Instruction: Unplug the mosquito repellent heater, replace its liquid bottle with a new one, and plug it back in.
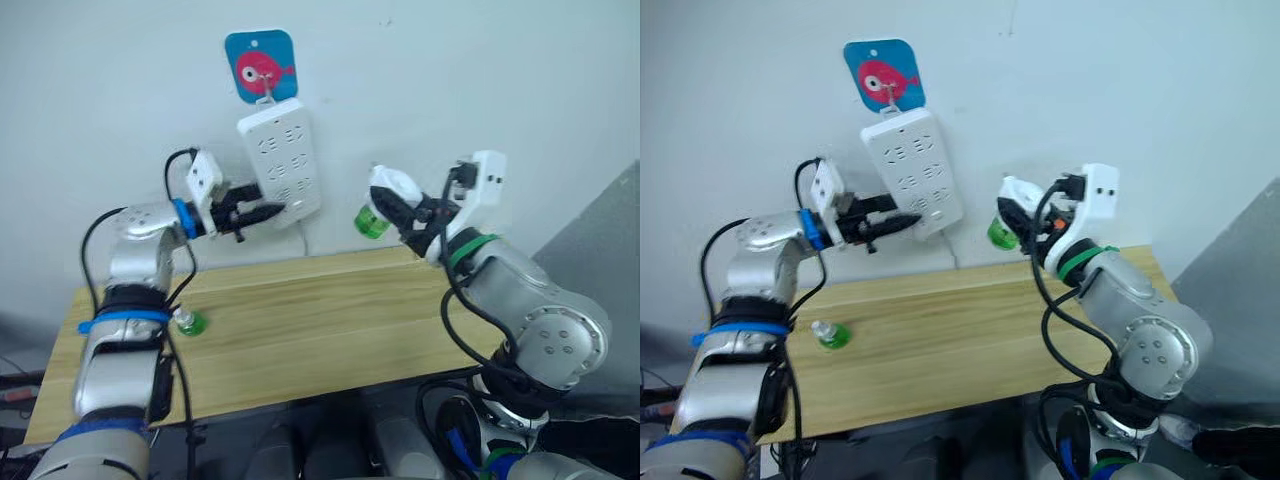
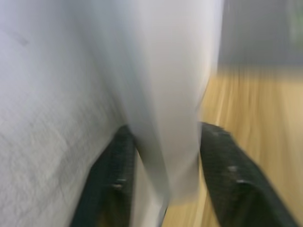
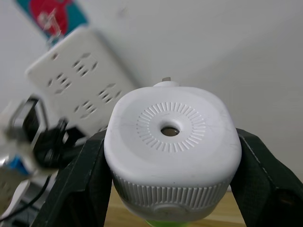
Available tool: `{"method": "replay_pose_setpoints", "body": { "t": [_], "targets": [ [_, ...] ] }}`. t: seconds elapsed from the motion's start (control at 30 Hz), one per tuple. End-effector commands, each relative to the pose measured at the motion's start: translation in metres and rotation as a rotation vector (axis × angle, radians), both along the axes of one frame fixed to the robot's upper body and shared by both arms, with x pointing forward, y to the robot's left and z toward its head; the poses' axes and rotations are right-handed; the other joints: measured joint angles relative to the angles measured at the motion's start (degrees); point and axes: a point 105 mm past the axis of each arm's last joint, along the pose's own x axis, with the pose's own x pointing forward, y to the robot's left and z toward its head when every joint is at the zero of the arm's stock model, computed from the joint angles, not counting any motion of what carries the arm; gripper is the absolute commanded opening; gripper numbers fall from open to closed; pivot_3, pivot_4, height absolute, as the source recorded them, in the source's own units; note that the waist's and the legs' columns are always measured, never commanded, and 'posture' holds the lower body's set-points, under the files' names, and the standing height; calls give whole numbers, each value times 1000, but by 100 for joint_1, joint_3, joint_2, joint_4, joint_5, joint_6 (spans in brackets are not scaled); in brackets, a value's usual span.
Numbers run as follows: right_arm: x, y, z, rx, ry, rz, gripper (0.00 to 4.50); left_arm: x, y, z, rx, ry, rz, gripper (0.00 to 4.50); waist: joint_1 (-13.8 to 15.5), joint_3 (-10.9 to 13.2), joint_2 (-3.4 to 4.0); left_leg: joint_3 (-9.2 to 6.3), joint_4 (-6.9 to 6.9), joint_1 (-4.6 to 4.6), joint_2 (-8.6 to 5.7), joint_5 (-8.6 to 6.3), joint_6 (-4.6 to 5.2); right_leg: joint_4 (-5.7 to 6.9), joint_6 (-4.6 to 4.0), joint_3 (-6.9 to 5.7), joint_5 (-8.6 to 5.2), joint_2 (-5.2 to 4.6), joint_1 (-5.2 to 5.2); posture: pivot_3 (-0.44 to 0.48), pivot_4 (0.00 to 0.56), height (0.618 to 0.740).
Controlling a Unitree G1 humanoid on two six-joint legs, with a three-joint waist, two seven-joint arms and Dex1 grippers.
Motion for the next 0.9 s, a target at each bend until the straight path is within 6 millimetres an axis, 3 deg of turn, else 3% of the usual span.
{"method": "replay_pose_setpoints", "body": {
  "t": [0.03,0.1,0.17,0.37,0.63,0.9],
  "targets": [
    [-9,6,23,202,-79,40,2958,-31,7,19,44,-167,-28,3223,-61,0,0,1,-17,-2,3,1,-1,-1,0,-1,0,0,-13,-248,172,740],
    [-10,6,25,243,-78,54,2958,-48,4,19,69,-189,-60,3871,-96,1,1,-5,-44,-2,7,10,-16,7,-1,-10,0,3,-29,-243,171,740],
    [-10,6,28,341,-67,75,2958,-65,-13,25,22,-185,-119,4486,-87,2,3,-16,-51,-2,13,12,-20,16,-1,-21,0,10,-31,-212,169,740],
    [-12,12,37,545,-7,159,2958,-81,-69,42,-138,-85,-261,4500,52,4,14,-10,-27,3,2,18,-20,-4,1,-2,-1,11,3,-188,170,740],
    [-22,24,45,658,60,266,2958,-60,-99,62,-284,-120,-233,4500,42,4,14,-10,-28,2,-4,22,-13,-8,2,9,-2,18,5,-214,173,740],
    [-28,27,39,649,99,279,2958,-67,-110,77,-343,-54,-309,4500,15,4,14,-13,-32,2,-3,22,-13,-9,3,8,-2,20,5,-218,176,740]
  ]
}}
